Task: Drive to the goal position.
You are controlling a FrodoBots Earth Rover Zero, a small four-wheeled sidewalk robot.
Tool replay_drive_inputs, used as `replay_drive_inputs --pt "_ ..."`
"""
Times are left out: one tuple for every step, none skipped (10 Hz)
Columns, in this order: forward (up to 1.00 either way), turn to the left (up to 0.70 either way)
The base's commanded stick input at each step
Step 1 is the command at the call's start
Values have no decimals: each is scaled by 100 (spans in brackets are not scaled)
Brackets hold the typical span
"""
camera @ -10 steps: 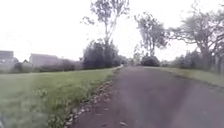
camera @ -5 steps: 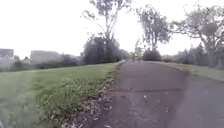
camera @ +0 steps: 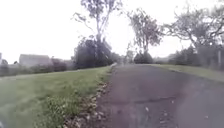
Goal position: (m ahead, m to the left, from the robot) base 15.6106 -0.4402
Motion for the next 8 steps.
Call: replay_drive_inputs --pt "85 -34" --pt "85 -34" --pt "85 -34" --pt "85 -34" --pt "85 -34" --pt "85 -34" --pt "85 -2" --pt "85 0"
